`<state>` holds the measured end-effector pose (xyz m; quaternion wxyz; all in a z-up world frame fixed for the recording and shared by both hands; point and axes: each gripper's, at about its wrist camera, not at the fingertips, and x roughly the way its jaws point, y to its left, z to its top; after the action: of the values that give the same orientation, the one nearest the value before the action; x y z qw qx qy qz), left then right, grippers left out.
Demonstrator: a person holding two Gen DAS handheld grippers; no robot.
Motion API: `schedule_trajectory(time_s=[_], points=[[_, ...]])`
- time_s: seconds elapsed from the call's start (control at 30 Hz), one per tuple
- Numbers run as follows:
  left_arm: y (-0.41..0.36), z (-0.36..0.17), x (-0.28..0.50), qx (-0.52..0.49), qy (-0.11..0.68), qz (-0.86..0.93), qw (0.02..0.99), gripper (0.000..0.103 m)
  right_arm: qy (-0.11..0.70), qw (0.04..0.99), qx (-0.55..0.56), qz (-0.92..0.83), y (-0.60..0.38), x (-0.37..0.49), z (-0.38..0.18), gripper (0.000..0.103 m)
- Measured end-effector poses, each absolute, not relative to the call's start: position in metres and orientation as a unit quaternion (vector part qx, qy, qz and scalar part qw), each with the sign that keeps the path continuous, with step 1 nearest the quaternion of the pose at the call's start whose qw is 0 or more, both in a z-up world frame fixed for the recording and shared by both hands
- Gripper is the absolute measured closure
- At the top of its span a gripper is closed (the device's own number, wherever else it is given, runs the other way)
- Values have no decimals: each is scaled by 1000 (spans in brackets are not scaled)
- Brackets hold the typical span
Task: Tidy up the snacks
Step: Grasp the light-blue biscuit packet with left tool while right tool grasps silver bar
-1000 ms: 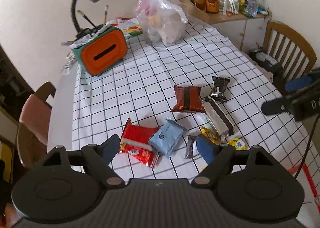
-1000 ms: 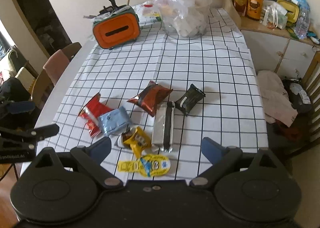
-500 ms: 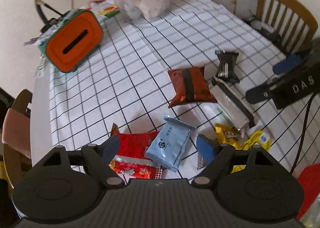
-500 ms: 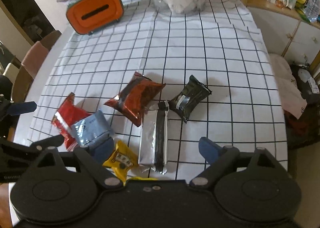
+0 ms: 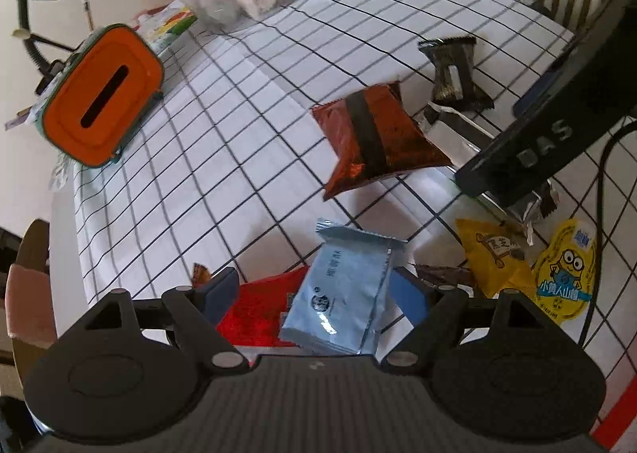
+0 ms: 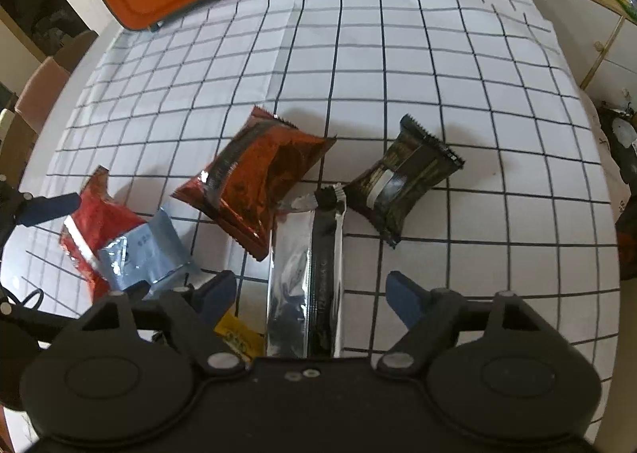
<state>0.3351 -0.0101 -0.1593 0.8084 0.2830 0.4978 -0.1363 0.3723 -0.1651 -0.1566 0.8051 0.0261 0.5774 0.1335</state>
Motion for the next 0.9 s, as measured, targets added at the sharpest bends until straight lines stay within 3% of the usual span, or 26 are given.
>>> schedule_trajectory(time_s=[0.23,0.5,0.63,0.67,0.9], points=[[-17,-176,337,308,496,-144,799,19,580,804,-2,131,-150,373,-170,30],[-19,-187,346,309,508,-149,790,30,567,814,-49,118,-136,370,-176,42],[-22,-186,348,301,514,-152,789,51,555,821,-71,118,-135,364,-176,57],[-22,-186,348,300,514,-149,789,51,552,822,-73,120,-135,362,-175,60],[-15,-181,349,254,529,-134,799,56,554,822,-46,122,-155,359,-170,62]])
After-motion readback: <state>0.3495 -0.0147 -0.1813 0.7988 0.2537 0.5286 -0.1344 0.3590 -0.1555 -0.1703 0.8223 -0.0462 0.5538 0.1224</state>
